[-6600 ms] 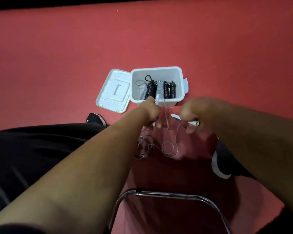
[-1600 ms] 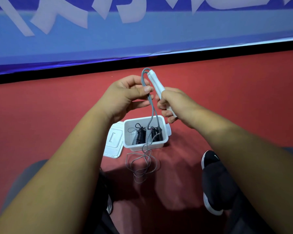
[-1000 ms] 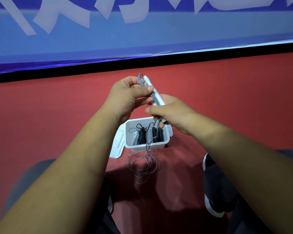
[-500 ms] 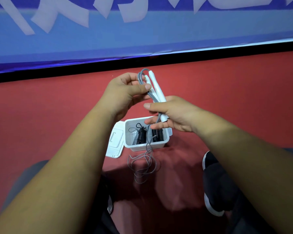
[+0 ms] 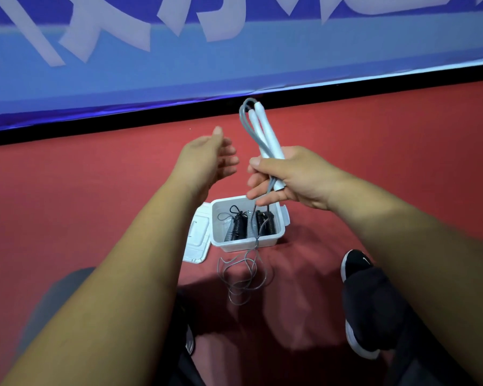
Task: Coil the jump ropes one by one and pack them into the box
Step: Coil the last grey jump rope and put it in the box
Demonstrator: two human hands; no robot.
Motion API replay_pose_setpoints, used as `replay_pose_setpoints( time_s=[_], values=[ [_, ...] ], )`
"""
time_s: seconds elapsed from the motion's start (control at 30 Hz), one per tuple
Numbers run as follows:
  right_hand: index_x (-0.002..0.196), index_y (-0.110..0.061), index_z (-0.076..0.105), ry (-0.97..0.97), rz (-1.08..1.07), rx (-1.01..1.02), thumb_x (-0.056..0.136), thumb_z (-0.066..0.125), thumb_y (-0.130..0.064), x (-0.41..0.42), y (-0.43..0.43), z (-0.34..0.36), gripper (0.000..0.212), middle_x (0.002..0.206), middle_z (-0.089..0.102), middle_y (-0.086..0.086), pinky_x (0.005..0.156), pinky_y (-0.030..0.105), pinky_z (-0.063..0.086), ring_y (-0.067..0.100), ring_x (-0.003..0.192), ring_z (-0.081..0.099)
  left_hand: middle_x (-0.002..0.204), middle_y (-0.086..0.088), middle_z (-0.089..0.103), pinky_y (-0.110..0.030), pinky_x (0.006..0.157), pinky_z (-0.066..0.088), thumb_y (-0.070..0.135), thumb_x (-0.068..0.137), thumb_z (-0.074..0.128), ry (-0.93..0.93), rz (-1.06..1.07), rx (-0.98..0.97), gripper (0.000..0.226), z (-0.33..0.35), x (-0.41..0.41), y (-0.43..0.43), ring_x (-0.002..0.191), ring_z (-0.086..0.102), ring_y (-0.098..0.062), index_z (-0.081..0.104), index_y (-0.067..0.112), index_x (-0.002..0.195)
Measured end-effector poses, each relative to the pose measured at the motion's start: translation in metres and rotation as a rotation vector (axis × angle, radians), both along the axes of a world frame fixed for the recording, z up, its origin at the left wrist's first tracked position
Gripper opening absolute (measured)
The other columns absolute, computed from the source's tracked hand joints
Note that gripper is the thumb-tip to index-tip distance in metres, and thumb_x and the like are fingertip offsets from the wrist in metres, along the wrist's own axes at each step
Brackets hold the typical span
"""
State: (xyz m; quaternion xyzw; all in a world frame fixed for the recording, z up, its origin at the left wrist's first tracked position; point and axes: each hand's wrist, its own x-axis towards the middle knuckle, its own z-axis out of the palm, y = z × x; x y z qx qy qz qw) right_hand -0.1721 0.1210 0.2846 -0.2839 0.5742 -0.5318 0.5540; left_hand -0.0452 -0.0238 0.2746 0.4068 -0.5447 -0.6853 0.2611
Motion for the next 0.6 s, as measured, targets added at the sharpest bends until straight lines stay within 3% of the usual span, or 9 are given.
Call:
replay_pose_setpoints(
  time_s=[0.1,0.2,0.3,0.37,0.47,0.53,0.6],
  values=[
    [0.118,0.000,0.065,-0.024,-0.020,-0.071,0.108,0.062,-0.022,-0.006,0.003,0.012,0.024,0.091,0.075,0.016,0.064,0.033,0.066,0.032,0.087,0.079,0.104,-0.006,0.075,-0.044,0.097,0.056,0.017,0.105,0.051,-0.090,-0.215,-0.033,0.024,-0.019,-0.002,0.007,0.095,0.069,-0.025,0.068,0.014,0.123],
    [0.125,0.000,0.062,-0.037,-0.005,-0.142,0.108,0.061,-0.024,-0.012,0.008,0.022,0.030,0.103,0.078,0.021,0.060,0.029,0.063,0.033,0.092,0.080,0.099,0.005,0.075,-0.046,0.109,0.051,0.016,0.096,0.058,-0.105,-0.523,-0.135,0.026,-0.022,-0.003,0.028,0.103,0.068,-0.016,0.077,0.030,0.104],
    [0.129,-0.001,0.062,-0.013,-0.057,-0.179,0.109,0.060,-0.026,-0.018,0.011,0.028,0.033,0.109,0.078,0.021,0.054,0.026,0.060,0.030,0.092,0.080,0.116,0.000,0.077,-0.045,0.114,0.043,0.024,0.100,0.063,-0.092,-0.662,-0.147,0.020,-0.016,-0.006,0.038,0.120,0.067,-0.018,0.079,0.022,0.111],
    [0.128,-0.001,0.063,0.002,-0.129,-0.190,0.109,0.061,-0.025,-0.022,0.012,0.028,0.031,0.107,0.079,0.020,0.053,0.025,0.059,0.027,0.089,0.080,0.120,-0.011,0.076,-0.048,0.120,0.039,0.031,0.106,0.057,-0.091,-0.704,-0.089,0.032,-0.015,-0.006,0.039,0.126,0.066,-0.027,0.074,0.008,0.120],
    [0.127,-0.002,0.064,0.046,-0.243,-0.195,0.108,0.061,-0.025,-0.029,0.013,0.024,0.029,0.103,0.080,0.018,0.056,0.028,0.059,0.028,0.089,0.080,0.103,-0.008,0.073,-0.044,0.109,0.049,0.036,0.109,0.051,-0.106,-0.734,-0.094,0.041,-0.013,-0.004,0.040,0.105,0.070,-0.028,0.075,0.003,0.117],
    [0.128,-0.001,0.062,0.069,-0.309,-0.197,0.108,0.062,-0.024,-0.033,0.014,0.021,0.031,0.102,0.081,0.017,0.056,0.030,0.058,0.029,0.089,0.080,0.094,-0.006,0.066,-0.039,0.090,0.053,0.037,0.106,0.055,-0.086,-0.734,-0.115,0.035,-0.012,-0.003,0.038,0.091,0.065,-0.027,0.077,0.010,0.115],
    [0.130,0.000,0.060,0.096,-0.362,-0.196,0.107,0.062,-0.024,-0.037,0.013,0.018,0.034,0.100,0.081,0.016,0.054,0.031,0.058,0.030,0.090,0.081,0.095,-0.005,0.063,-0.036,0.084,0.053,0.033,0.103,0.063,-0.076,-0.733,-0.139,0.026,-0.010,-0.002,0.035,0.088,0.061,-0.028,0.076,0.014,0.114]
  ],
)
